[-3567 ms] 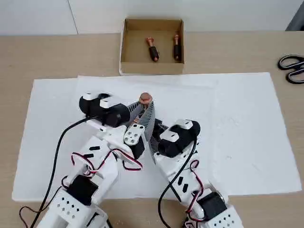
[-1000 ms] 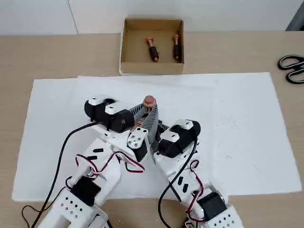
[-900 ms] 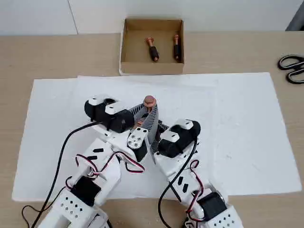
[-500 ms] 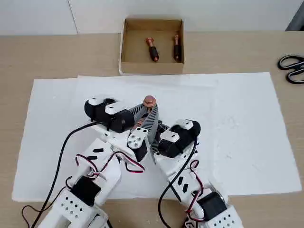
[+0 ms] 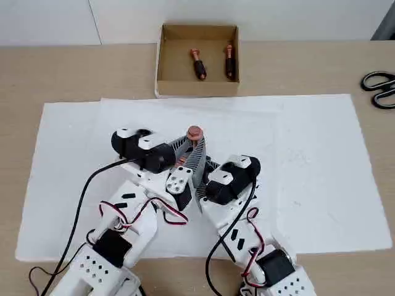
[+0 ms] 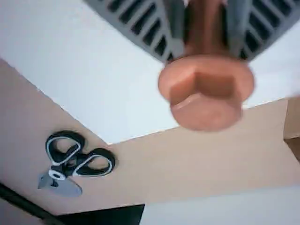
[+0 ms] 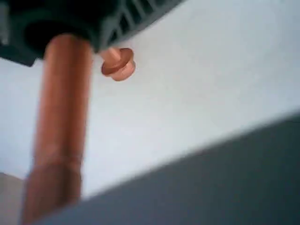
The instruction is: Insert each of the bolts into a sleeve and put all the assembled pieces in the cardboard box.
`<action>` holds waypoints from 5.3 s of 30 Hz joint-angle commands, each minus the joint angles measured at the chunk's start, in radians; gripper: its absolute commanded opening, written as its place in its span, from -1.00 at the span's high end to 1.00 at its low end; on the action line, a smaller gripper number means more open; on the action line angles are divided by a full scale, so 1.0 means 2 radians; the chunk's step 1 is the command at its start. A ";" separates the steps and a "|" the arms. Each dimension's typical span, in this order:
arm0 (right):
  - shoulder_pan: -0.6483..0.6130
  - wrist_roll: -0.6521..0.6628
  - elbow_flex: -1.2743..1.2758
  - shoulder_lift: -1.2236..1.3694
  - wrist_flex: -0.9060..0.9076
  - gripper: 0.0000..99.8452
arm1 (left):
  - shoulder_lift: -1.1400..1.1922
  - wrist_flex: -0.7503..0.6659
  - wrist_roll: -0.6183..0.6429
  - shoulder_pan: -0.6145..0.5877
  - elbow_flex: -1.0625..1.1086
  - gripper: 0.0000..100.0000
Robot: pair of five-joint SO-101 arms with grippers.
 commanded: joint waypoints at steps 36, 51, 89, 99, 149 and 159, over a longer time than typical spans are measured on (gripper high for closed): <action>-0.002 -0.005 0.003 -0.005 -0.011 0.99 | -0.005 -0.035 -0.005 0.004 0.007 0.99; -0.003 -0.005 0.003 -0.005 -0.011 0.99 | -0.009 -0.022 -0.004 0.015 0.020 0.99; -0.003 -0.005 0.003 -0.005 -0.010 0.99 | -0.009 0.078 -0.004 0.017 0.021 0.79; -0.003 -0.005 0.003 -0.005 -0.010 0.99 | -0.011 0.078 -0.004 0.013 0.022 0.73; 0.177 0.085 -0.382 0.138 0.158 0.99 | -0.009 0.581 -0.307 -0.602 -0.183 0.73; 0.180 0.087 -0.665 0.584 -0.041 0.99 | -0.009 0.581 -0.306 -0.602 -0.181 0.73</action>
